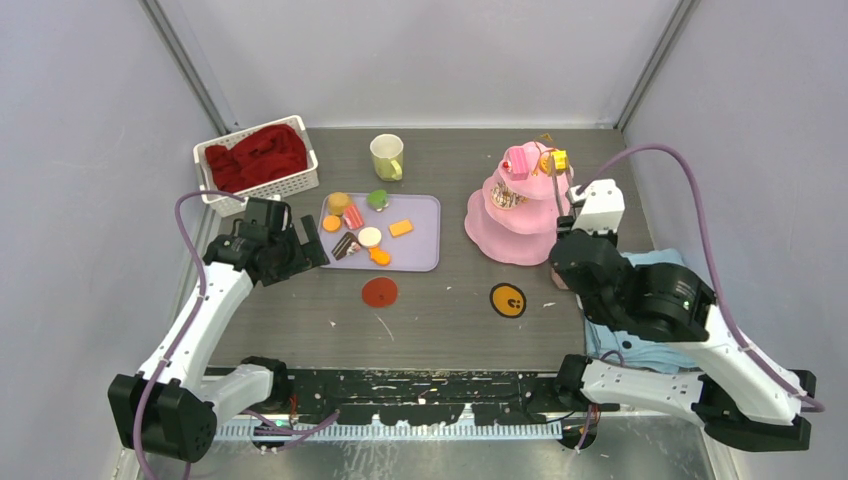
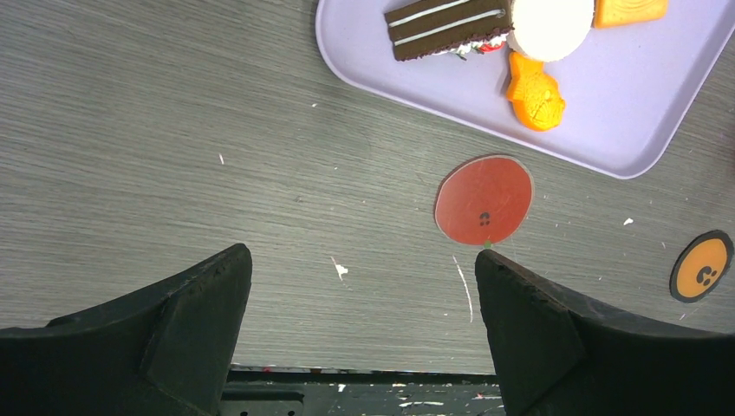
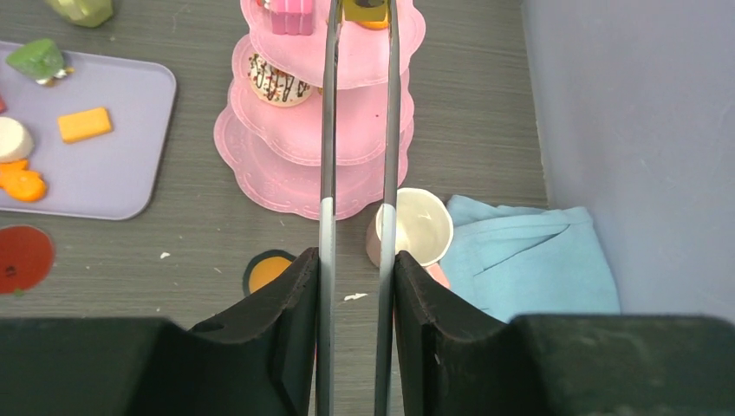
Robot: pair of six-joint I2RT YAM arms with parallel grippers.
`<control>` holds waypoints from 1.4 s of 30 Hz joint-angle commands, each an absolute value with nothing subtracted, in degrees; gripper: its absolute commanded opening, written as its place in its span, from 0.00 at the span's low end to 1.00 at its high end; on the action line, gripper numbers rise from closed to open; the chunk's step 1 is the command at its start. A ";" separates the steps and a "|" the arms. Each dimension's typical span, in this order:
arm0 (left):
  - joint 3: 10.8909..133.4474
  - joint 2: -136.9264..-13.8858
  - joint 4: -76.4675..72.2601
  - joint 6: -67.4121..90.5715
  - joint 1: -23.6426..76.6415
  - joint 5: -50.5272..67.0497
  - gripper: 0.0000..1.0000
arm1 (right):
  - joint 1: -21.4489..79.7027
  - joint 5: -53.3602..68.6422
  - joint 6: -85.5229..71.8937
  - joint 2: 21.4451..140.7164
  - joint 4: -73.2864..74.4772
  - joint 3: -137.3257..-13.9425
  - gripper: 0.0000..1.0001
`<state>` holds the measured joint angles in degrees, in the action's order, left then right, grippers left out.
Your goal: Serve the afternoon tea
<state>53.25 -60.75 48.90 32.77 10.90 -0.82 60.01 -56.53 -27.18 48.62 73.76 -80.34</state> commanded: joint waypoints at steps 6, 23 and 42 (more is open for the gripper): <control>55.11 -61.39 45.70 32.87 11.06 0.02 1.00 | 60.29 -61.34 -25.30 49.38 69.99 -78.33 0.01; 54.47 -60.39 46.05 32.61 11.07 -0.66 1.00 | 46.66 -51.65 -12.54 51.12 59.11 -71.28 0.00; 54.58 -60.47 45.97 32.79 11.03 -0.48 1.00 | 45.62 -41.81 -10.26 53.36 58.14 -72.02 0.35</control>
<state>53.25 -61.47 48.36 32.77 10.90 -0.80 45.63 -45.06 -10.76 53.60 60.64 -69.63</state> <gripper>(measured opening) 0.999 0.388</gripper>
